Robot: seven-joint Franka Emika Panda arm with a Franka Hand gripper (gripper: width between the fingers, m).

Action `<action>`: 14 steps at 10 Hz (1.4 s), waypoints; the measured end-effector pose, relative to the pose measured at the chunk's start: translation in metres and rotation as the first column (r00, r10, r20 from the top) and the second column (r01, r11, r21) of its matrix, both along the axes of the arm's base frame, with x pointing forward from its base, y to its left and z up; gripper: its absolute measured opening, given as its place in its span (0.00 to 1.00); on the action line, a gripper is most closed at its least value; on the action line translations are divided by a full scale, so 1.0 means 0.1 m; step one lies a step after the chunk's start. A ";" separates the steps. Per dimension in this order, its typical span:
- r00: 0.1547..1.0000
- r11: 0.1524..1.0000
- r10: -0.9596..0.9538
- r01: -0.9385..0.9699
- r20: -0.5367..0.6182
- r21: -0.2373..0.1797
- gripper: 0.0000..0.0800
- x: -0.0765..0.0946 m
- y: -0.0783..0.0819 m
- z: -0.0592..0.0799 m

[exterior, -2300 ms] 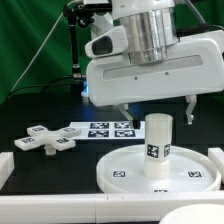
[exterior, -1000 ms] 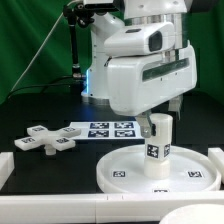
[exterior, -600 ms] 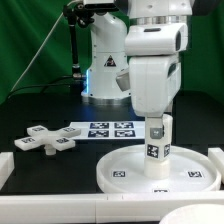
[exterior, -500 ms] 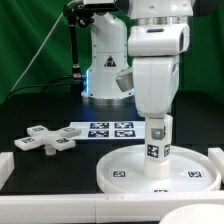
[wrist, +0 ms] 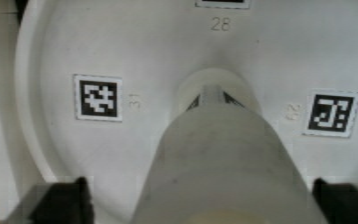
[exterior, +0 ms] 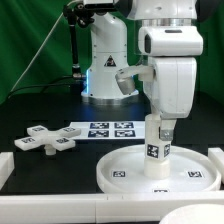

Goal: Assemble round table

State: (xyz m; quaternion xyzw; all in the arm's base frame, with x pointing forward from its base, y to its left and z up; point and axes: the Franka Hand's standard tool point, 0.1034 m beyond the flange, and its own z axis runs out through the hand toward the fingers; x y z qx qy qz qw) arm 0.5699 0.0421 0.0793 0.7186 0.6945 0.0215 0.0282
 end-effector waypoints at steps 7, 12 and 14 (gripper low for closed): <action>0.992 0.993 -0.117 0.117 -0.048 -0.005 0.52 -0.05 -0.04 -0.02; 0.829 0.830 -0.556 0.557 -0.055 0.017 0.52 -0.06 -0.04 -0.04; 0.665 0.665 -0.743 0.746 -0.075 0.031 0.52 -0.07 -0.06 -0.04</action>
Offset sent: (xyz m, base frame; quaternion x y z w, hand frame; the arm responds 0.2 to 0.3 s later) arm 0.0000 0.0000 0.0000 0.0000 0.0000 0.0000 1.0000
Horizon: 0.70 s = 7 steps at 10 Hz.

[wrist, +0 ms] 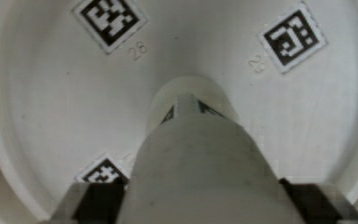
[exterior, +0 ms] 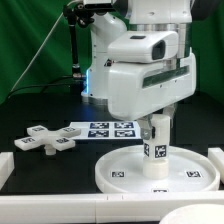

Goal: Assemble round table

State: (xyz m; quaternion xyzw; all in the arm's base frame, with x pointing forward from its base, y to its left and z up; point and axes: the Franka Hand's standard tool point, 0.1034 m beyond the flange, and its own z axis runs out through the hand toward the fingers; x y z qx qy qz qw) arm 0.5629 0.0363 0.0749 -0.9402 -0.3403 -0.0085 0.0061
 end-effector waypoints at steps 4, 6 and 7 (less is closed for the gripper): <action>0.964 0.964 -0.265 0.265 0.004 0.017 0.52 0.01 0.03 0.00; 0.916 0.916 -0.401 0.401 -0.005 0.026 0.52 0.01 0.03 0.00; 0.847 0.846 -0.532 0.532 -0.020 0.040 0.52 0.01 0.02 -0.01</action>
Offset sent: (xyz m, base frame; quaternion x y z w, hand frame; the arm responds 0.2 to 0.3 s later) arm 0.0000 0.0000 0.0000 0.0000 0.0000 0.1938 0.9810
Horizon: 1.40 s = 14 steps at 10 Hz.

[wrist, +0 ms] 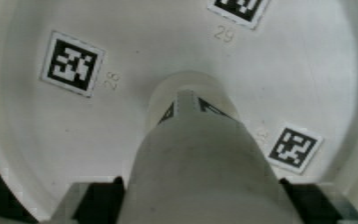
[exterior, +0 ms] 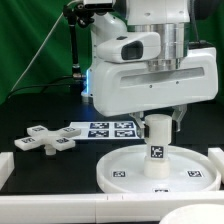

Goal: Assemble round table

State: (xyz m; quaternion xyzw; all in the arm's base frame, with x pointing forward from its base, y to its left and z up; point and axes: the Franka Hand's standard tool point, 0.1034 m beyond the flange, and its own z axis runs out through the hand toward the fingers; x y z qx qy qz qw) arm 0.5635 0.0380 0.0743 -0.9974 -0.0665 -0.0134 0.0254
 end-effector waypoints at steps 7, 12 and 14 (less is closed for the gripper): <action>0.796 0.795 -0.603 0.606 -0.055 0.046 0.52 -0.01 -0.01 -0.02; 0.489 0.485 -0.863 0.872 -0.131 0.060 0.52 -0.03 -0.02 -0.03; 0.272 0.266 -0.946 0.962 -0.179 0.052 0.52 -0.04 0.00 -0.03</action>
Offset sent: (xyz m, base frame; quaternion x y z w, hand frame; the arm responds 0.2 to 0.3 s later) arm -0.0128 -0.0018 -0.0083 0.0222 -0.0179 0.3890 0.9208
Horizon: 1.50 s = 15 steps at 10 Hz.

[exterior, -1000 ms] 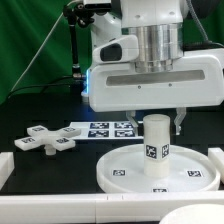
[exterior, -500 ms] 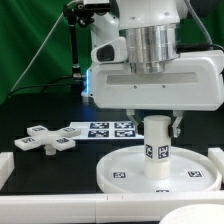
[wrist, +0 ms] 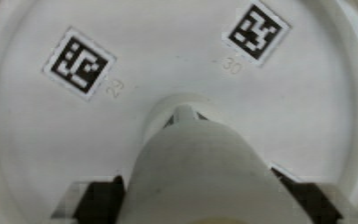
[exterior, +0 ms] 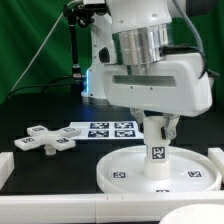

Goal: Assemble round table

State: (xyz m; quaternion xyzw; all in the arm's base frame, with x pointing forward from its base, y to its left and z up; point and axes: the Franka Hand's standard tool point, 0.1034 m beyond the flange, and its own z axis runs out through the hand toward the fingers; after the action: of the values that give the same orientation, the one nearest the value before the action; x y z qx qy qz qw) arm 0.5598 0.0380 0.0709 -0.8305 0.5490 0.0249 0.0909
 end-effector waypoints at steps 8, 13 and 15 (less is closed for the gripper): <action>0.816 0.816 -0.561 0.573 -0.137 0.072 0.52 0.01 0.08 0.00; 0.945 0.944 -0.315 0.322 -0.087 0.077 0.78 0.03 0.10 0.03; 0.978 0.976 -0.199 0.203 -0.055 0.078 0.81 0.03 0.10 0.03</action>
Offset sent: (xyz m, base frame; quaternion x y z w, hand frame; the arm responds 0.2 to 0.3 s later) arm -0.0041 -0.0016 -0.0034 -0.0252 -0.0275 0.3024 0.9524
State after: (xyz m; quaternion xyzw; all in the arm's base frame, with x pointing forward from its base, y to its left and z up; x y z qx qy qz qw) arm 0.5630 0.0480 0.0735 -0.7653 0.6307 0.0582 0.1147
